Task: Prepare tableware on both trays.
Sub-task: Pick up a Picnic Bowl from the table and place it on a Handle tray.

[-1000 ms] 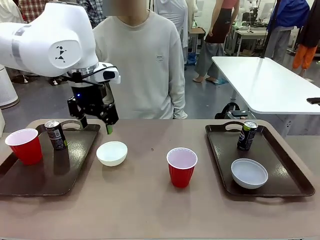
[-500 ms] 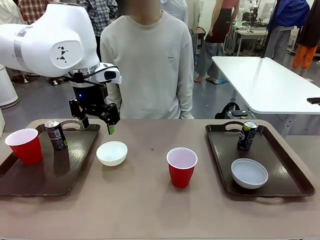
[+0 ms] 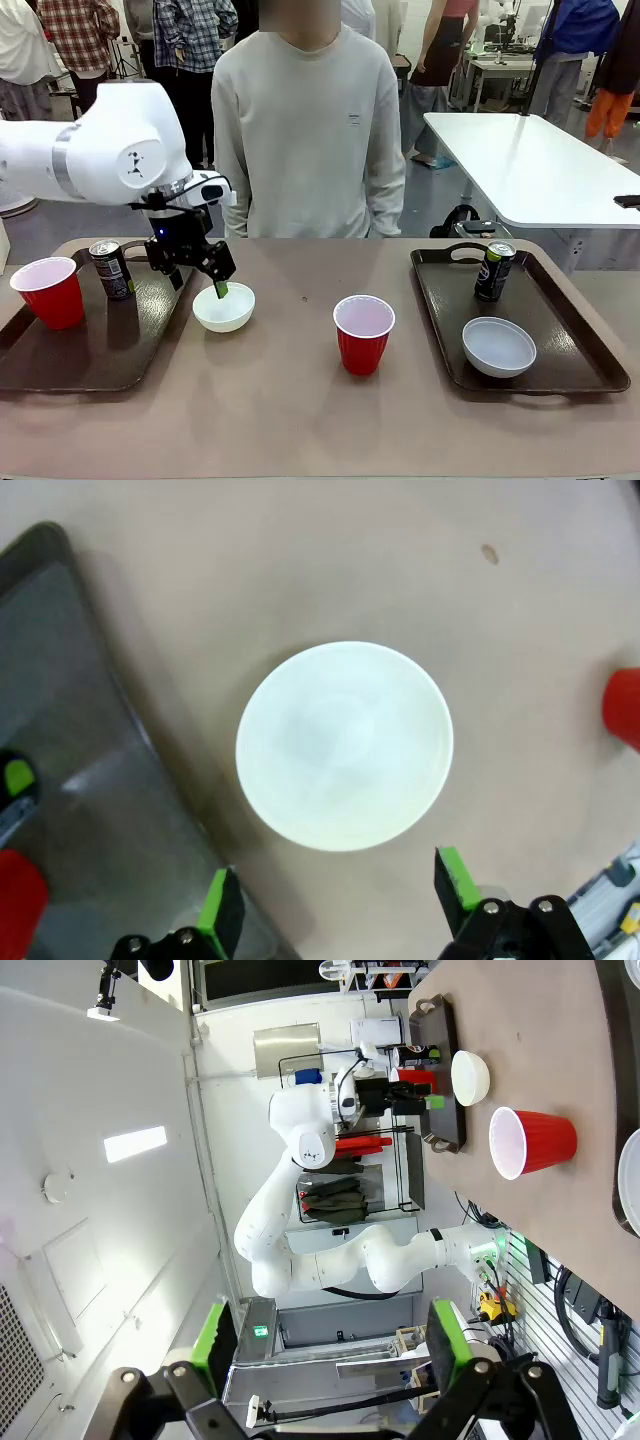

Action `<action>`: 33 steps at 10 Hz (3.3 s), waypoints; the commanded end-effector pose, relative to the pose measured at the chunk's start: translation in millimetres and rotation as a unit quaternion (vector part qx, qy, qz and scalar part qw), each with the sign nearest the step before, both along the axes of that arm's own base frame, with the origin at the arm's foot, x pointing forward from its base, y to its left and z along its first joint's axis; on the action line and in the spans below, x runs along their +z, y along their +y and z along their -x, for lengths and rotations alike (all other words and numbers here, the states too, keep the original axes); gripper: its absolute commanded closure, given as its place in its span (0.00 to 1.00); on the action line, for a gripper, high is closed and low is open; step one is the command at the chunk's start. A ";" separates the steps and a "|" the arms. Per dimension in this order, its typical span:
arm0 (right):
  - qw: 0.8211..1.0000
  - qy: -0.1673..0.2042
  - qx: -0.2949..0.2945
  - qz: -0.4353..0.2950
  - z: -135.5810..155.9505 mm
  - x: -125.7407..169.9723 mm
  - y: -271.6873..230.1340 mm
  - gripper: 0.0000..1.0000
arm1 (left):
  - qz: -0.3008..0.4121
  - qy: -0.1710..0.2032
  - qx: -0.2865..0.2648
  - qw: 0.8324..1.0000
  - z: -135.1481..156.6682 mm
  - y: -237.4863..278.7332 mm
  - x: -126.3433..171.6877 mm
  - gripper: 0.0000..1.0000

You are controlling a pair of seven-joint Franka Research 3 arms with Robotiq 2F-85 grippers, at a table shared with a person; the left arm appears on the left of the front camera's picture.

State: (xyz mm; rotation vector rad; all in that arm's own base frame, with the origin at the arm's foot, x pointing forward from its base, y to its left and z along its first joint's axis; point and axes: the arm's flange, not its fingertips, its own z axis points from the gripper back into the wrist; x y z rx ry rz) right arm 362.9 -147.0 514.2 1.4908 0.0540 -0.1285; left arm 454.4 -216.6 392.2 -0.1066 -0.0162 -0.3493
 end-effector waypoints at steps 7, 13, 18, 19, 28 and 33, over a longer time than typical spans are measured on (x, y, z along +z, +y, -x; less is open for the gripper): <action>1.000 0.009 0.002 -0.006 -0.4 3.4 -1.4 0.00 | -0.003 0.001 -0.017 1.000 -10.1 -7.7 -53.5 0.00; 1.000 0.009 0.002 -0.006 -0.4 3.4 -1.4 0.00 | -0.020 -0.013 0.007 1.000 -16.1 -4.9 -56.8 0.81; 1.000 0.009 0.002 -0.006 -0.4 3.4 -1.4 0.00 | -0.023 -0.003 0.009 1.000 -12.0 -4.8 -56.2 0.92; 1.000 0.009 0.002 -0.006 -0.4 3.4 -1.4 0.00 | -0.024 0.000 0.007 1.000 -11.6 -4.0 -53.7 1.00; 1.000 0.009 0.002 -0.006 -0.4 3.4 -1.4 0.00 | -0.006 0.076 0.116 0.990 105.7 88.4 111.7 1.00; 1.000 0.009 0.002 -0.006 -0.4 3.4 -1.4 0.00 | -0.018 0.048 0.114 0.992 91.5 111.7 112.1 0.96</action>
